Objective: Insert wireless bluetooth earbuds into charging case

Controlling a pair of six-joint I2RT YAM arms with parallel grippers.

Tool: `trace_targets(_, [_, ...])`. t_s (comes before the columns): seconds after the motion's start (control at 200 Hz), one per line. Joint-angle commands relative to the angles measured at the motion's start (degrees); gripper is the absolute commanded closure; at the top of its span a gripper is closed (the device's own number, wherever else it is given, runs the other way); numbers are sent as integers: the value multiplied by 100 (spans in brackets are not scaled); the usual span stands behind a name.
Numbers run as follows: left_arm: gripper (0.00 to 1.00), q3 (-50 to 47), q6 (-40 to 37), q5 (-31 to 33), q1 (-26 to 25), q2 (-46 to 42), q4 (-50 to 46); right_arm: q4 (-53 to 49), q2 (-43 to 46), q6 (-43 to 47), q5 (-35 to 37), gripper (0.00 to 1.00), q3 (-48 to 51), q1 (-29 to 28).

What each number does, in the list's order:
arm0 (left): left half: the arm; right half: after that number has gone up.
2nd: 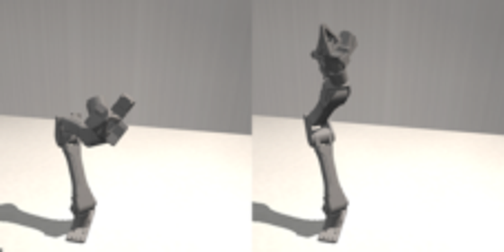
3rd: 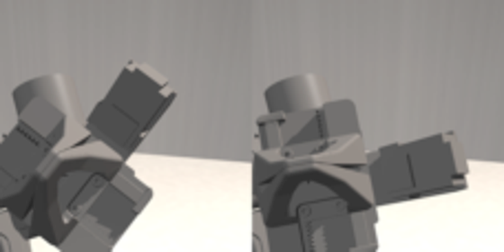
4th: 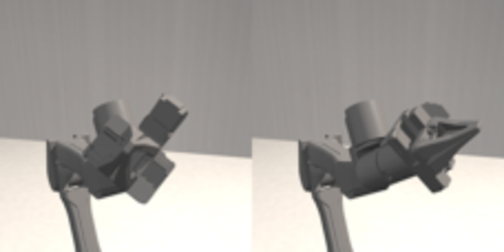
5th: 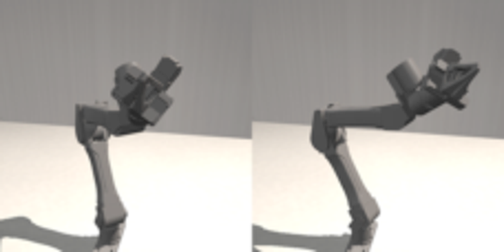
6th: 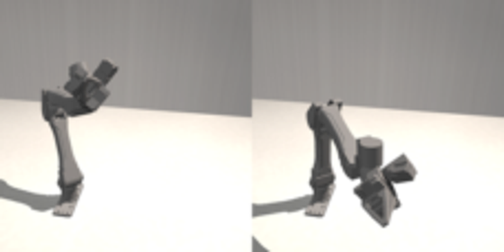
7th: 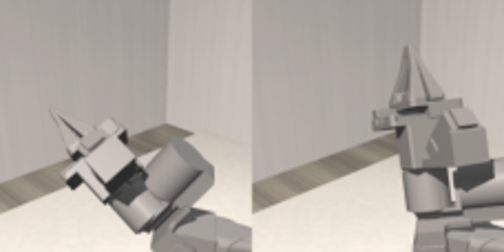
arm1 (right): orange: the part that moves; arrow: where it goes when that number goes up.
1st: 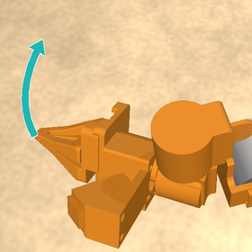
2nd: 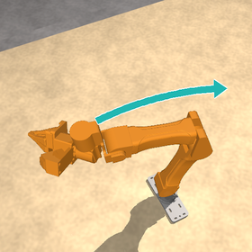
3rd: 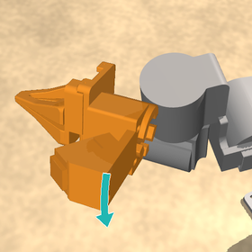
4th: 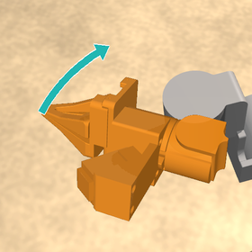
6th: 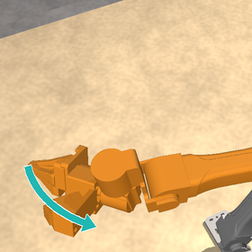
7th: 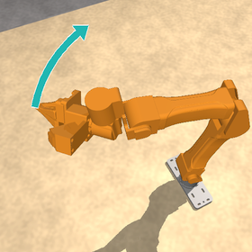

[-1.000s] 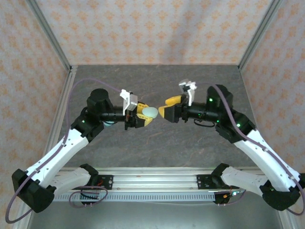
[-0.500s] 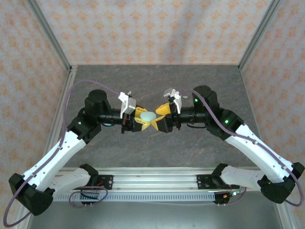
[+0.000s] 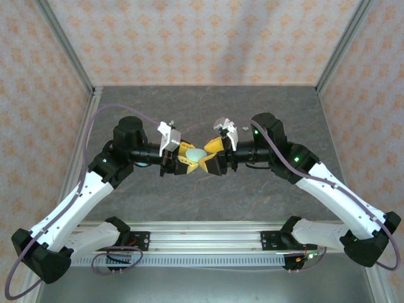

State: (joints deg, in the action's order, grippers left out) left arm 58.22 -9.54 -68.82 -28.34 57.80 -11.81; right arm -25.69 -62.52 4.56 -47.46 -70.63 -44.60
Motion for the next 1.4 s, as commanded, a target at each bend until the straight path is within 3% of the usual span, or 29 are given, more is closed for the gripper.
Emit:
trace_targets(0.0, [95, 249, -127, -284, -1, 26, -29, 137, -16, 221, 64, 29, -66, -58])
trace_targets(0.12, [95, 317, -169, -349, -1, 81, -101, 88, -18, 309, 264, 31, -36, -75])
trace_targets(0.39, [95, 392, -349, -435, 0, 135, -356, 166, -155, -137, 848, 57, -293, -58])
trace_targets(0.771, [95, 366, -461, -437, -1, 90, -463, 645, 80, -1080, 1874, 56, -59, 149])
trace_targets(0.861, [95, 359, -487, -420, 4, 86, -487, 714, 156, -1174, 2024, 52, -14, 188])
trace_targets(1.396, [95, 245, -441, -308, 37, 232, -366, 724, 385, -1439, 1854, 46, -10, 206])
